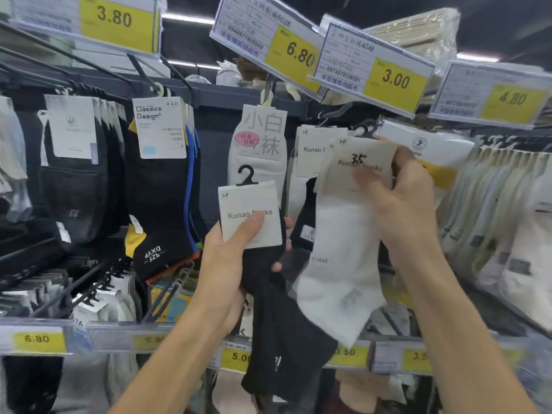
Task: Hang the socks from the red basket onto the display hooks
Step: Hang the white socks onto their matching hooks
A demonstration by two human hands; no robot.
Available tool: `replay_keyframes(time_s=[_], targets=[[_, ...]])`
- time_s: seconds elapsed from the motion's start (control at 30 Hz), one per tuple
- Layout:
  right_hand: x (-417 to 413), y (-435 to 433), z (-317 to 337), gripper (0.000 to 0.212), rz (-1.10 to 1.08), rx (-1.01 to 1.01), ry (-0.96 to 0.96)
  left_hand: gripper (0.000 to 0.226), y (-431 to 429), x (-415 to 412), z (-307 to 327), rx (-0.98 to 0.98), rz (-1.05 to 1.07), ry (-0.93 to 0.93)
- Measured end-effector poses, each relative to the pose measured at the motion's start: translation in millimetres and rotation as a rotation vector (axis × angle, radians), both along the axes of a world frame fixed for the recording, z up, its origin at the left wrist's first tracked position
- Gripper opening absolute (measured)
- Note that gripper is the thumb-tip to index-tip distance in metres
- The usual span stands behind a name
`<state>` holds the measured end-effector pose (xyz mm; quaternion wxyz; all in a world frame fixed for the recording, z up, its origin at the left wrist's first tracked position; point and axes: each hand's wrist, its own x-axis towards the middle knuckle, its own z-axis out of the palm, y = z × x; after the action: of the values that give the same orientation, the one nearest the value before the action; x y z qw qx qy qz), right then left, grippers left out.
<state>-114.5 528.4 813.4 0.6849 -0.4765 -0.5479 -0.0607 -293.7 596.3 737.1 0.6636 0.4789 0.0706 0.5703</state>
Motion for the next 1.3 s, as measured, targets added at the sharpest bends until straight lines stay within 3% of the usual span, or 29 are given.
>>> replay_keyframes(time_s=[0.13, 0.33, 0.6, 0.73, 0.8, 0.83, 0.93, 1.0, 1.3], targets=[[0, 17, 17, 0.044, 0.0, -0.01, -0.032, 0.029, 2, -1, -1, 0.048, 0.004, 0.068], [-1, 38, 23, 0.057, 0.03, -0.061, -0.083, 0.015, 4, 0, -2, 0.097, -0.009, 0.095], [2, 44, 20, 0.072, -0.112, -0.208, -0.172, 0.023, 1, 2, 0, 0.04, -0.029, 0.069], [-21, 19, -7, 0.067, -0.388, 0.098, -0.338, 0.039, 0, 3, -1, 0.042, -0.061, 0.047], [-32, 6, -25, 0.056, -0.342, 0.233, -0.428, 0.041, -2, 4, 0, 0.091, -0.039, 0.077], [-37, 1, -31, 0.055, -0.262, 0.21, -0.434, 0.039, -3, 5, 2, 0.121, -0.033, 0.093], [-43, -8, -32, 0.057, 0.039, 0.003, -0.272, 0.032, -8, 11, 8, 0.201, -0.057, 0.104], [-38, -10, -27, 0.049, 0.137, 0.0, -0.171, 0.026, -9, 14, 11, 0.233, -0.084, 0.103], [-16, -12, -9, 0.029, 0.119, 0.126, 0.01, 0.031, -6, 22, 15, 0.335, -0.143, 0.151]])
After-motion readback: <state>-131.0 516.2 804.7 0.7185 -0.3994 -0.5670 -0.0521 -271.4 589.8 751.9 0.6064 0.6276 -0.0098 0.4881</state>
